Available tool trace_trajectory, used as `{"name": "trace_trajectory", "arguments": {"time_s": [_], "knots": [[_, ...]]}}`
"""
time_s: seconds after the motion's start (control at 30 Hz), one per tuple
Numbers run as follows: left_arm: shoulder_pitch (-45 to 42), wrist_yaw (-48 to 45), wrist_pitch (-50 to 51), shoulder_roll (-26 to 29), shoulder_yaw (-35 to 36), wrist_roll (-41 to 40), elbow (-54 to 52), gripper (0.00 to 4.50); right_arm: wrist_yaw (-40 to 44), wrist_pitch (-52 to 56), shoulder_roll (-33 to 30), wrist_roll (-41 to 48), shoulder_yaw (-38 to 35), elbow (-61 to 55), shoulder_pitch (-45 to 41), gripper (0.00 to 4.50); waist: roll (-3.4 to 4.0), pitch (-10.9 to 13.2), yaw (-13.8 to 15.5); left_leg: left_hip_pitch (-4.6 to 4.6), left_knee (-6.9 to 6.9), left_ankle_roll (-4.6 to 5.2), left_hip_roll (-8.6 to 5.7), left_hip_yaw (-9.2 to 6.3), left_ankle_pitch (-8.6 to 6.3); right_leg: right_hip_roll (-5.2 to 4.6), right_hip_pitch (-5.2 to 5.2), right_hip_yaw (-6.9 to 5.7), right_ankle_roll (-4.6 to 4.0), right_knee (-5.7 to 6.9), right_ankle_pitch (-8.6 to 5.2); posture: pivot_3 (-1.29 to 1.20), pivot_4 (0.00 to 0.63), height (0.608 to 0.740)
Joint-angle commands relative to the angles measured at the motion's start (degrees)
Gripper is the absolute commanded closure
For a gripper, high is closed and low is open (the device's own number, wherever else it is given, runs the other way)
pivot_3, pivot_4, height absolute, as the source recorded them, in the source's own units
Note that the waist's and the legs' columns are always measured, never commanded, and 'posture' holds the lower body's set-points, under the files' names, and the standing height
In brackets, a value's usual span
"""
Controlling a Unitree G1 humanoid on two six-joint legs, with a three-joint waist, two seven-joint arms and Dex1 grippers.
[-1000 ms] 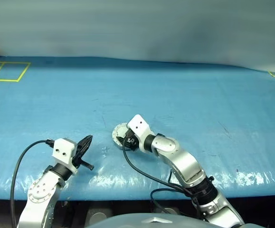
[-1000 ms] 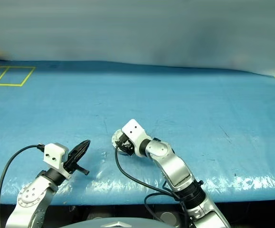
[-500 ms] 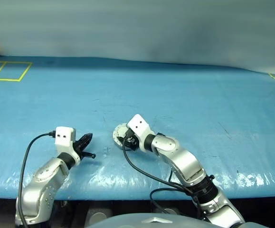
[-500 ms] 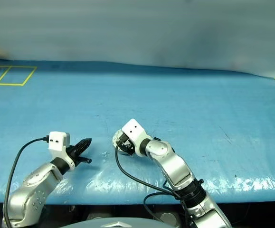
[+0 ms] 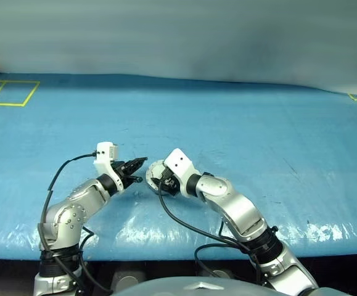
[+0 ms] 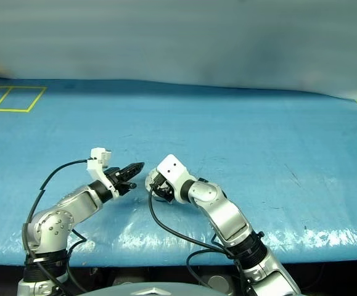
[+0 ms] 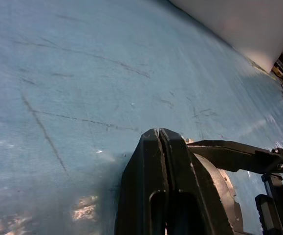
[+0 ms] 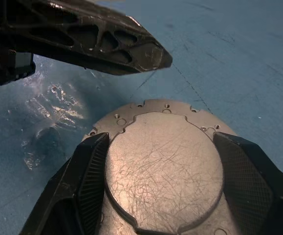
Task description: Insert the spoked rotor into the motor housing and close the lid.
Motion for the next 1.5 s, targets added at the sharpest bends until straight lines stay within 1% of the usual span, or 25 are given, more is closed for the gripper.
{"name": "trace_trajectory", "arguments": {"time_s": [0.03, 0.37, 0.63, 0.7, 0.77, 0.8, 0.93, 1.0, 1.07, 1.2, 1.3, 1.4, 1.5], "knots": [[-1.83, -0.78, -0.48, 0.04, -1.22, 1.18, 1.76, 4.45, -1.8, 5.03, -1.7, -2.0, -0.6, 5.79, 2.24, 1.46, 0.01, 0.0, 0.03, 0.0, -0.01, 0.0, 0.0, 0.0, 0.0, 0.0, 0.0, 0.0, 0.0, 0.0, 0.0, 0.0, 0.15, 0.74], [-1.81, -3.27, 0.38, 1.21, -3.13, 1.71, 2.36, 4.45, -1.85, 5.37, -1.4, -1.91, -0.32, 5.41, 2.3, 1.46, 0.02, 0.01, 0.02, 0.0, -0.01, -0.01, 0.01, -0.01, 0.0, 0.01, -0.01, 0.0, 0.0, -0.01, 0.0, 0.0, 0.15, 0.74], [-0.66, -5.69, 1.86, 4.72, -7.39, 3.31, 0.47, 4.45, -0.81, 4.49, -1.77, -1.57, 0.2, 5.23, 2.42, 1.46, 0.04, 0.0, 0.02, 0.0, -0.05, -0.03, 0.01, -0.01, -0.02, 0.0, -0.02, 0.01, 0.0, -0.06, -0.01, 0.0, 0.15, 0.74], [-0.46, -5.68, 1.62, 5.22, -7.52, 4.11, 0.3, 4.5, -0.15, 4.61, -2.13, -0.95, -0.09, 4.05, 2.87, 0.74, 0.04, -0.01, 0.04, 0.0, -0.06, -0.03, 0.01, -0.01, -0.02, 0.0, -0.02, 0.01, 0.0, -0.07, -0.01, 0.0, 0.15, 0.74], [-0.02, -5.23, 1.16, 5.08, -6.79, 4.36, 0.03, 4.5, 0.7, 4.62, -2.99, -0.24, -0.66, 1.69, 3.75, 0.16, 0.05, 0.0, 0.14, -0.01, -0.06, -0.03, 0.0, -0.01, -0.02, -0.02, -0.02, 0.01, -0.01, -0.1, -0.01, 0.0, 0.15, 0.74], [0.22, -5.02, 0.95, 4.87, -6.32, 4.27, -0.17, 4.5, 1.15, 4.81, -3.35, 0.4, -1.27, 0.32, 4.3, 0.03, 0.05, 0.0, 0.24, -0.04, -0.08, -0.05, 0.0, -0.01, -0.03, -0.02, -0.03, 0.01, -0.01, -0.13, -0.01, 0.0, 0.15, 0.74], [1.53, -5.16, 0.38, 4.85, -6.01, 4.24, -0.94, 4.5, 3.01, 4.73, -6.14, 2.21, -3.53, -5.02, 6.61, 0.03, 0.05, 0.01, 0.39, -0.1, -0.36, -0.09, 0.0, -0.01, -0.08, -0.03, -0.1, 0.0, -0.03, -0.32, -0.04, 0.0, 0.15, 0.74], [2.03, -5.17, 0.23, 4.83, -6.08, 4.36, -1.16, 4.5, 5.06, 5.71, -6.86, 5.42, -5.88, -7.93, 7.91, 0.03, 0.03, 0.01, 0.46, -0.1, -0.57, -0.09, 0.0, -0.02, -0.08, -0.02, -0.13, 0.0, -0.04, -0.38, -0.09, 0.0, 0.15, 0.74], [2.24, -5.15, 0.17, 4.76, -6.18, 4.48, -1.29, 4.5, 7.64, 8.08, -6.64, 10.96, -10.2, -11.2, 9.31, 0.03, 0.02, 0.02, 0.45, -0.08, -0.76, -0.09, 0.0, -0.03, -0.08, -0.02, -0.14, 0.0, -0.04, -0.47, -0.12, 0.0, 0.15, 0.74], [2.35, -5.34, -0.18, 4.66, -6.2, 4.7, -1.36, 4.5, 7.98, 15.88, -2.18, 22.71, -22.18, -14.13, 10.48, 0.03, 0.06, 0.24, 0.43, -0.32, -0.96, -0.08, 0.01, -0.05, -0.07, 0.01, -0.08, -0.01, -0.03, -0.6, -0.11, 0.0, 0.15, 0.74], [2.21, -5.65, -0.61, 4.65, -6.3, 4.91, -1.28, 4.5, 4.98, 22.77, 2.88, 30.23, -31.71, -13.65, 9.71, 0.03, 0.07, 0.37, 0.45, -0.38, -0.98, -0.08, 0.01, -0.06, -0.07, 0.01, -0.12, -0.01, -0.02, -0.61, -0.1, 0.0, 0.15, 0.74], [1.95, -6.06, -1.07, 4.73, -6.54, 5.03, -1.31, 4.5, -0.25, 29.64, 8.36, 34.12, -38.99, -11.68, 8.06, 0.03, 0.19, 0.45, 0.45, -0.38, -0.99, -0.08, 0.01, -0.07, -0.07, 0.01, -0.13, -0.02, -0.04, -0.61, -0.11, 0.0, 0.15, 0.74], [1.88, -6.28, -1.37, 4.79, -6.68, 5.18, -1.36, 4.5, -4.75, 35.18, 13.71, 36.38, -43.04, -9.99, 6.99, 0.03, 0.24, 0.48, 0.45, -0.38, -1.0, -0.08, 0.02, -0.08, -0.06, 0.02, -0.15, -0.03, -0.05, -0.61, -0.11, 0.0, 0.15, 0.74]]}}
